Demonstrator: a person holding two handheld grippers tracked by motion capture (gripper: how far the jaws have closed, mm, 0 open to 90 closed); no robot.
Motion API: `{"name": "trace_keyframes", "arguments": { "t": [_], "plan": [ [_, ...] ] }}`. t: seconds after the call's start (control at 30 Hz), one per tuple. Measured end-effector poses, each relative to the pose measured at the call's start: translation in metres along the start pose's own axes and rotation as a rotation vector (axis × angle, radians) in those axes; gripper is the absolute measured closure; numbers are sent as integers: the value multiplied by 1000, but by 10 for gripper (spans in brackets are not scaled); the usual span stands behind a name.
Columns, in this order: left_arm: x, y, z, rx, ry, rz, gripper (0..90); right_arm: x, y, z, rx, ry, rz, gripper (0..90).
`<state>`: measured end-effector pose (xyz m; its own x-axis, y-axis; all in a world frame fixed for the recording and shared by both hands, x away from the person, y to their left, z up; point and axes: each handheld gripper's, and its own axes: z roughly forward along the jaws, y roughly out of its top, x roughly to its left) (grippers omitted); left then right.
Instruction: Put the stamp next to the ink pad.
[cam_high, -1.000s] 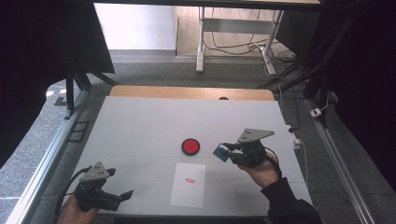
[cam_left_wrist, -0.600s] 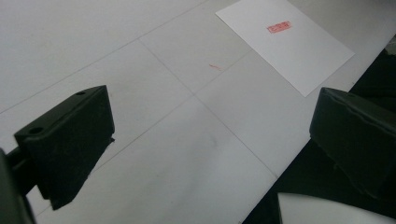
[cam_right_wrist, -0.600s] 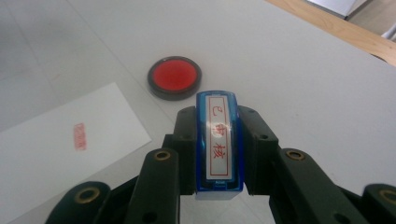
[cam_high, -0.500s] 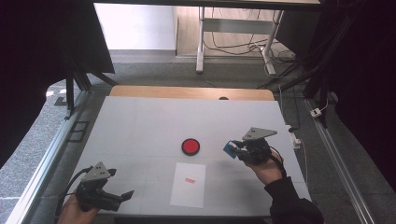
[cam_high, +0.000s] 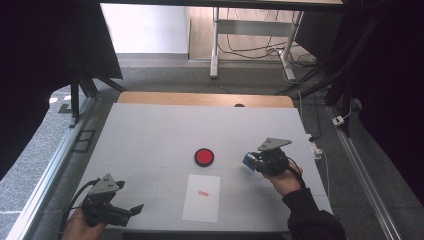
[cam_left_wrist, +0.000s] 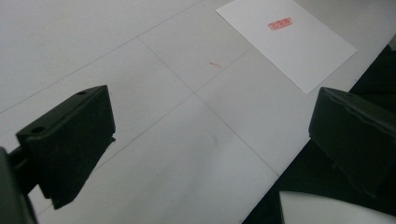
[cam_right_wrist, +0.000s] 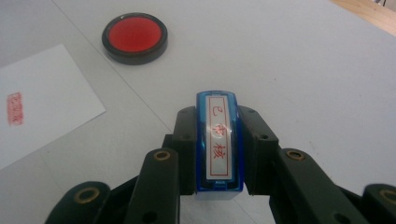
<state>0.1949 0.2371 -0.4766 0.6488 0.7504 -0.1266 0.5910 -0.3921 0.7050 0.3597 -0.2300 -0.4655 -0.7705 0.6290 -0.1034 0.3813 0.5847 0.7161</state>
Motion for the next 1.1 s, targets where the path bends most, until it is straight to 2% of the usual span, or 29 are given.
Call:
{"name": "trace_keyframes", "arguments": {
  "t": [0.27,0.47,0.7,1.1],
  "plan": [
    [0,0,0,1,0,0,7,-4,-5,8,19,11,16,712],
    [0,0,0,3,0,-1,7,-5,-8,15,46,15,2,711],
    [0,0,0,4,1,0,9,-6,-10,20,73,25,13,706],
    [0,0,0,3,1,-2,9,-7,-8,13,33,18,54,614]
  ]
}}
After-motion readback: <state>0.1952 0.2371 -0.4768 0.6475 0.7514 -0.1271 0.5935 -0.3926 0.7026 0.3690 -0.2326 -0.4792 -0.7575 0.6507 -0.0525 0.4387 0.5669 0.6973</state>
